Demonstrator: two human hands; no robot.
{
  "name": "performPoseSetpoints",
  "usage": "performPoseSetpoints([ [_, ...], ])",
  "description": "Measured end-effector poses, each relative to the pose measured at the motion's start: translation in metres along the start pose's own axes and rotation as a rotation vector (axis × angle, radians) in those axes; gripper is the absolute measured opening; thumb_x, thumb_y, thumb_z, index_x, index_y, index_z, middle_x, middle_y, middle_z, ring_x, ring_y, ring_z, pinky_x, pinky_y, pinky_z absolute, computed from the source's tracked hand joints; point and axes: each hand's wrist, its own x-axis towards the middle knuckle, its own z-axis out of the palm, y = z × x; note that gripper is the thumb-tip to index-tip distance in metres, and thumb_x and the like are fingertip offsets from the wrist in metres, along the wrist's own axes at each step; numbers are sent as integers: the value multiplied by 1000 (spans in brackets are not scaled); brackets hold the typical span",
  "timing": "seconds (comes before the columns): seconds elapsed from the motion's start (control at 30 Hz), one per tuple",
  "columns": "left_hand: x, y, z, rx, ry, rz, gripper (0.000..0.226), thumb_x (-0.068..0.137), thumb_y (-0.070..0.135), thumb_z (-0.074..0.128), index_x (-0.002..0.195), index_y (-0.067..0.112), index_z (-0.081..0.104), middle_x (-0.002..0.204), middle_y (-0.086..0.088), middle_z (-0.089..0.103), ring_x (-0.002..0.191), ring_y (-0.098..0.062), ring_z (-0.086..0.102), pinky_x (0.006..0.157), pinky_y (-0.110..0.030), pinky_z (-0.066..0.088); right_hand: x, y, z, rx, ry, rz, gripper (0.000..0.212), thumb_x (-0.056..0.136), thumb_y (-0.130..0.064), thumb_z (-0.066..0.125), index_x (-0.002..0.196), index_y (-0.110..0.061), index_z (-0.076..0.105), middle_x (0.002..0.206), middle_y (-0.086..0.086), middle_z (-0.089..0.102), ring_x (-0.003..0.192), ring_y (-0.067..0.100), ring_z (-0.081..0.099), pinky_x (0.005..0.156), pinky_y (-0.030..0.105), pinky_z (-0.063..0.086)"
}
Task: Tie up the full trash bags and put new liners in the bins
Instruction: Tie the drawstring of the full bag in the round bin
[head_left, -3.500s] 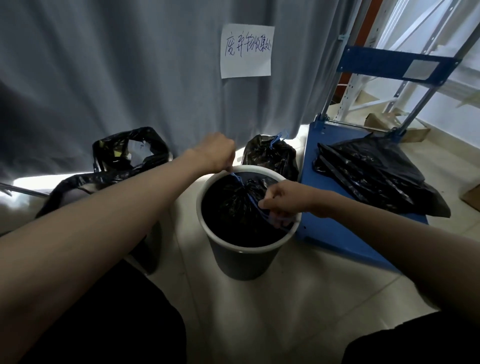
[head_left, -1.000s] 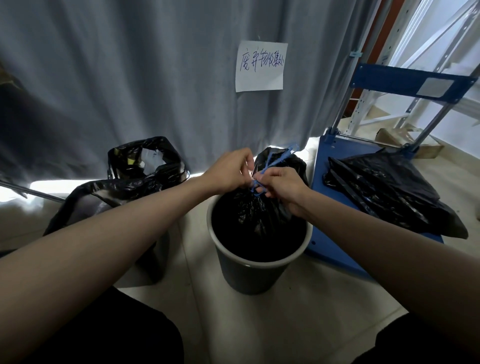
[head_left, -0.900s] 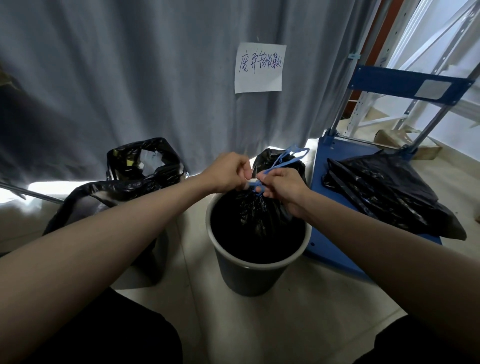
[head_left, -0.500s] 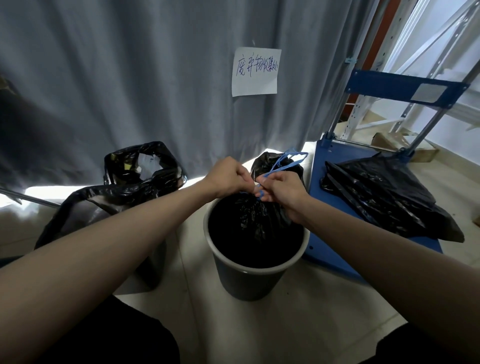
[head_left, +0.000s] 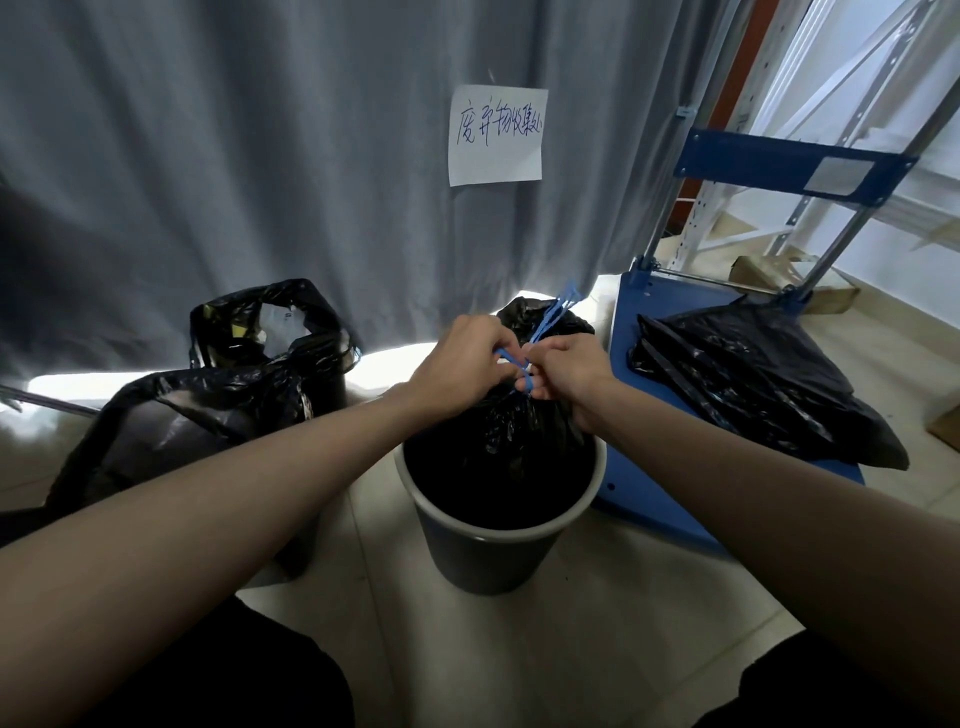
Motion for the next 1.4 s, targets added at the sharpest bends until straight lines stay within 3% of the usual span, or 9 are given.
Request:
performPoseSetpoints([
  [0.2, -8, 5, 4, -40, 21, -3, 25, 63, 17, 84, 85, 18, 75, 68, 16, 45, 61, 4, 44, 58, -9, 32, 1, 0, -4, -36, -12, 35, 6, 91, -3, 61, 89, 1, 65, 61, 11, 55, 46, 23, 60, 37, 20, 43],
  [0.4, -10, 8, -2, -77, 24, -27, 25, 66, 17, 84, 90, 19, 79, 66, 11, 41, 60, -2, 43, 56, -11, 31, 0, -2, -9, -19, -31, 34, 11, 93, -1, 57, 92, 1, 68, 61, 10, 56, 45, 21, 62, 42, 20, 48],
  [0.63, -15, 16, -3, -83, -36, 59, 17, 76, 22, 78, 93, 25, 80, 76, -12, 55, 69, -23, 52, 63, -35, 40, -3, -5, -11, -22, -47, 81, 13, 88, 1, 61, 98, 6, 69, 71, 19, 60, 50, 23, 62, 44, 21, 51],
  [0.77, -18, 19, 0, -90, -38, 56, 15, 76, 17, 78, 90, 22, 80, 73, -8, 56, 69, -19, 51, 62, -31, 38, -4, -2, -12, -73, -34, 61, 12, 87, -2, 63, 92, 5, 72, 73, 23, 67, 48, 19, 61, 50, 23, 51],
  [0.9, -19, 19, 4, -121, 41, -66, 14, 75, 14, 77, 88, 19, 81, 72, -1, 55, 71, -16, 52, 64, -30, 39, -3, -2, -10, -16, -18, 41, 9, 85, -3, 68, 89, 4, 72, 76, 22, 70, 51, 20, 63, 54, 26, 53],
  [1.07, -20, 16, 8, -172, 127, -129, 16, 73, 14, 79, 89, 17, 80, 73, -4, 61, 71, -19, 57, 67, -33, 43, 0, -4, -8, 23, -8, 51, 9, 90, -3, 63, 85, 4, 67, 60, 12, 58, 49, 24, 63, 45, 23, 50],
  [1.2, -20, 11, 7, -143, 103, -60, 18, 73, 17, 80, 90, 20, 80, 66, 6, 52, 64, -9, 48, 60, -29, 38, 1, -3, -9, -3, -41, 54, 17, 93, -5, 61, 76, -1, 62, 60, 10, 56, 50, 23, 62, 43, 21, 48],
  [1.4, -16, 8, -1, 10, -54, 151, 13, 79, 26, 75, 91, 21, 80, 79, -5, 63, 74, -19, 59, 68, -42, 46, 0, -3, -12, -40, -96, 62, 9, 91, -2, 61, 84, 4, 63, 56, 10, 53, 48, 22, 60, 40, 19, 46],
])
